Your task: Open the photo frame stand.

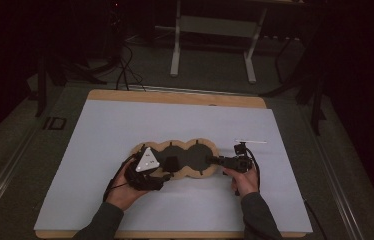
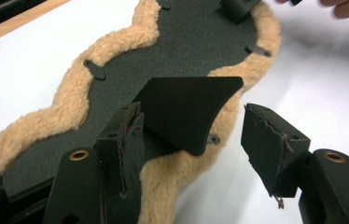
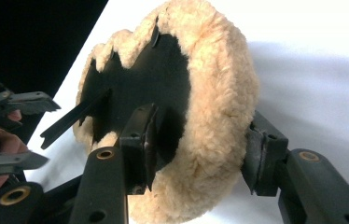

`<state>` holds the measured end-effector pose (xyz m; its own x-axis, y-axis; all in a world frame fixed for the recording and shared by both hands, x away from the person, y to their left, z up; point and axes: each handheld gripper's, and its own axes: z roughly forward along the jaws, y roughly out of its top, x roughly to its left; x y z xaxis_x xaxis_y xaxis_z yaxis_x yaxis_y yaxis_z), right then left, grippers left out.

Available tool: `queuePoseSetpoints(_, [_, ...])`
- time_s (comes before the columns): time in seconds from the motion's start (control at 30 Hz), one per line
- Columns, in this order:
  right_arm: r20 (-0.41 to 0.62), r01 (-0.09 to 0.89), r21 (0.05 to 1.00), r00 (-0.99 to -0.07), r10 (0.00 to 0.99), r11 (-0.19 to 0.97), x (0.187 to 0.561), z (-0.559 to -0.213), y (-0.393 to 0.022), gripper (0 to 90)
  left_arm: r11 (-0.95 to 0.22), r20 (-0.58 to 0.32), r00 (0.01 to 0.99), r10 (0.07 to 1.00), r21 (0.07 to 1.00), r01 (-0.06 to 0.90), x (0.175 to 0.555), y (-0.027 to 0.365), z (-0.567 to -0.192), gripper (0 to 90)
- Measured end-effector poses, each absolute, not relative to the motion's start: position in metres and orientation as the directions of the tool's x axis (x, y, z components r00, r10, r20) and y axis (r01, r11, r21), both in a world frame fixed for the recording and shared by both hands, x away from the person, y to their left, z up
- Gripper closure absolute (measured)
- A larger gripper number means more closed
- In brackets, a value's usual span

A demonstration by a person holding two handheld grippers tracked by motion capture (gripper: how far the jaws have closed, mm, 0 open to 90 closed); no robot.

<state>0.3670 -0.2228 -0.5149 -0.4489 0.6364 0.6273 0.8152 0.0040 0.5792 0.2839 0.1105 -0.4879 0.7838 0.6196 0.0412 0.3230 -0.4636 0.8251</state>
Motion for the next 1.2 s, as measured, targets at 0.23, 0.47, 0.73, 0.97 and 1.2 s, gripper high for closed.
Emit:
queuePoseSetpoints(0.23, [0.622,0.812,0.584,-0.455,0.637,0.009,0.367,-0.516,-0.223,51.3,-0.393,-0.015,0.722,0.691,0.831,0.393,0.286,0.139,-0.487,39.9])
queuePoseSetpoints(0.47, [0.608,0.801,0.598,-0.472,0.638,0.023,0.366,-0.513,-0.223,51.5,-0.338,-0.047,0.664,0.746,0.833,0.438,0.289,0.156,-0.492,40.4])
queuePoseSetpoints(0.73, [0.595,0.793,0.607,-0.487,0.639,0.039,0.365,-0.512,-0.223,51.8,-0.283,-0.08,0.599,0.797,0.826,0.487,0.293,0.174,-0.502,37.9])
queuePoseSetpoints(0.97, [0.583,0.786,0.616,-0.498,0.642,0.05,0.365,-0.511,-0.222,51.7,-0.23,-0.121,0.543,0.831,0.814,0.533,0.3,0.19,-0.509,37.3])
queuePoseSetpoints(1.2, [0.571,0.779,0.624,-0.508,0.644,0.061,0.364,-0.509,-0.222,51.6,-0.178,-0.177,0.501,0.847,0.794,0.581,0.308,0.201,-0.519,38.4])
